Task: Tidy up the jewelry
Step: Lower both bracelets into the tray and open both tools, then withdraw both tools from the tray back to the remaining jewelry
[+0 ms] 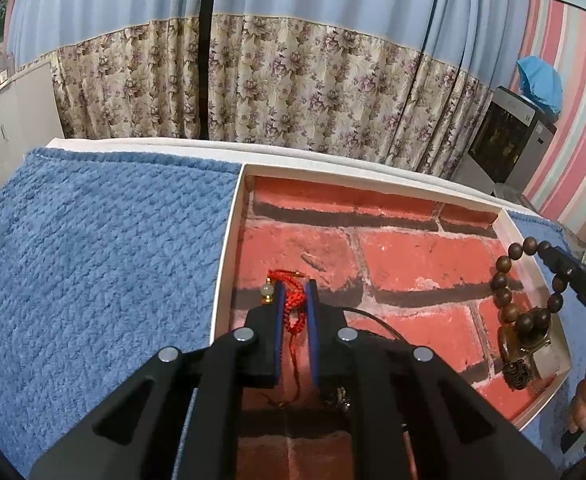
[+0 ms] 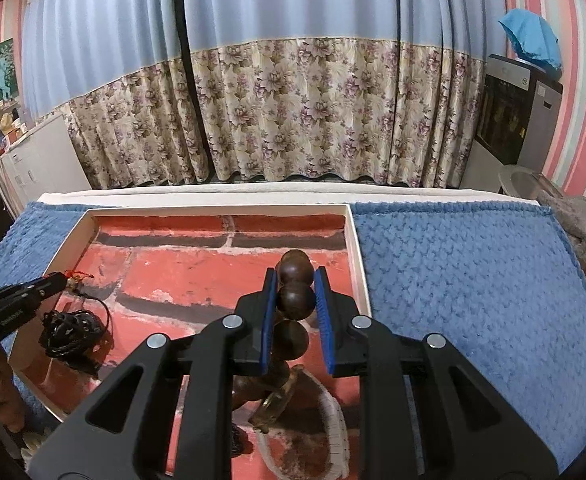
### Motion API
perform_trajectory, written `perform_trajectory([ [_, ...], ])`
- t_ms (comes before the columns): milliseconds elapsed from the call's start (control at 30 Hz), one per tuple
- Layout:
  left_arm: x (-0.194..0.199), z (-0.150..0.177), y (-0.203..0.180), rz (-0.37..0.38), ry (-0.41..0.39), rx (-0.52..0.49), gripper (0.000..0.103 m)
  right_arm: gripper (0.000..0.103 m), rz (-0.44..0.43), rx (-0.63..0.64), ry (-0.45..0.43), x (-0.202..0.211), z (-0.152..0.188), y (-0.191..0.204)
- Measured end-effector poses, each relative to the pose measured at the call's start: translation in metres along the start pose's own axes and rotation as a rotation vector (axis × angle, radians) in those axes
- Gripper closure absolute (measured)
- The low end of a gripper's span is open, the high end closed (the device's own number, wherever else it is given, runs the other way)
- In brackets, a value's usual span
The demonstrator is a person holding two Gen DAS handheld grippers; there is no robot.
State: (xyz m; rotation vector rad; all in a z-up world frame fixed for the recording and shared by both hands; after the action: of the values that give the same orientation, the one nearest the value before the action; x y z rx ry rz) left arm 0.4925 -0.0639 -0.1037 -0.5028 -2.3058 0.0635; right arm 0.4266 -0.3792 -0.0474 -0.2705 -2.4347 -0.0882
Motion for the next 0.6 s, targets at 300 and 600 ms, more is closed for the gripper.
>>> perform_trajectory([
  [300,0.018,-0.012,0.008,0.012,-0.03,0.028,0.065,0.082,0.038,-0.04,0.008,0.0,-0.002,-0.016],
  [600,0.067,-0.036,-0.001,0.031,-0.136,0.011,0.06,0.075,0.039,-0.065,-0.083,0.038,-0.023,-0.028],
])
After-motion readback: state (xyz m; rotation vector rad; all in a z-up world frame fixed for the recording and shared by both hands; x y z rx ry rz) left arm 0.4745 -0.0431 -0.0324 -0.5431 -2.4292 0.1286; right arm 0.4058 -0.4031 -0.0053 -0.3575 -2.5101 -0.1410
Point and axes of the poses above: each gripper's, at about its wrist camera, not at the fingertips, and x roughly against the way its jaws point, y to its left, z to its underside, the point moved 4 cm from there along -x, roughly the way its jaws point, and after that the axes turned 4 degrees about z, right-handed, at the moved point
